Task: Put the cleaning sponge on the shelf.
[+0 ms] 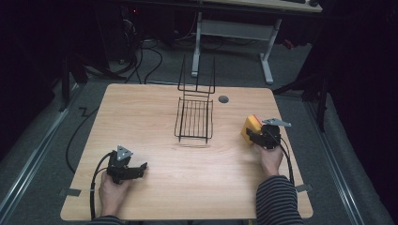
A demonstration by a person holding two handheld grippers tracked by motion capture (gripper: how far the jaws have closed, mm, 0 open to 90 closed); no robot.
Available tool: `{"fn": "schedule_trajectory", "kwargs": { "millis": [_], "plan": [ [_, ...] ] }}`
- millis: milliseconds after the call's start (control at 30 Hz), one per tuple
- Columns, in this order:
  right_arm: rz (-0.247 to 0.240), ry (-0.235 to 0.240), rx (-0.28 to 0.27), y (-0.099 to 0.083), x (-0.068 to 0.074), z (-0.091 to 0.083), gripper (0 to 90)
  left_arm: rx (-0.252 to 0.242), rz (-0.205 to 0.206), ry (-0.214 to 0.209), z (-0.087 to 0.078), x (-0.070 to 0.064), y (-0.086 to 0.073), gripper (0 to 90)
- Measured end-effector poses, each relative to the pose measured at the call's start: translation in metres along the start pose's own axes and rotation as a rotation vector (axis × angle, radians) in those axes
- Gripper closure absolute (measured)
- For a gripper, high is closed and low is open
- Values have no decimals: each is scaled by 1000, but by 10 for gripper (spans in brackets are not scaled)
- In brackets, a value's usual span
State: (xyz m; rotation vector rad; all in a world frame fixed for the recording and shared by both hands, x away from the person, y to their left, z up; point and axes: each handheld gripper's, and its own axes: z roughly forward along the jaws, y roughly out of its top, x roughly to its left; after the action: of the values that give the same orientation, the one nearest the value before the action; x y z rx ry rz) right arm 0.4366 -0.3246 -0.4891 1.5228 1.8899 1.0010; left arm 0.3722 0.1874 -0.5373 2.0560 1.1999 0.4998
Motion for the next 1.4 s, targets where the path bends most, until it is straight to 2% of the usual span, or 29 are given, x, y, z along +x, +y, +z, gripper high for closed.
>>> {"fn": "schedule_trajectory", "kwargs": {
  "millis": [233, 600, 1100, 1400],
  "plan": [
    [-27, -9, -1, 0, 1, 1, 544, 0, 0, 0, 0, 0, 0, 154],
    [-39, -8, -3, 0, 2, 0, 602, 0, 1, 0, 0, 0, 0, 154],
    [-48, 6, -23, 2, 3, -9, 607, 0, 0, 0, 0, 0, 0, 154],
    [-103, 26, -35, 3, 12, -22, 607, 0, -4, 4, -1, -1, -1, 159]
  ]
}}
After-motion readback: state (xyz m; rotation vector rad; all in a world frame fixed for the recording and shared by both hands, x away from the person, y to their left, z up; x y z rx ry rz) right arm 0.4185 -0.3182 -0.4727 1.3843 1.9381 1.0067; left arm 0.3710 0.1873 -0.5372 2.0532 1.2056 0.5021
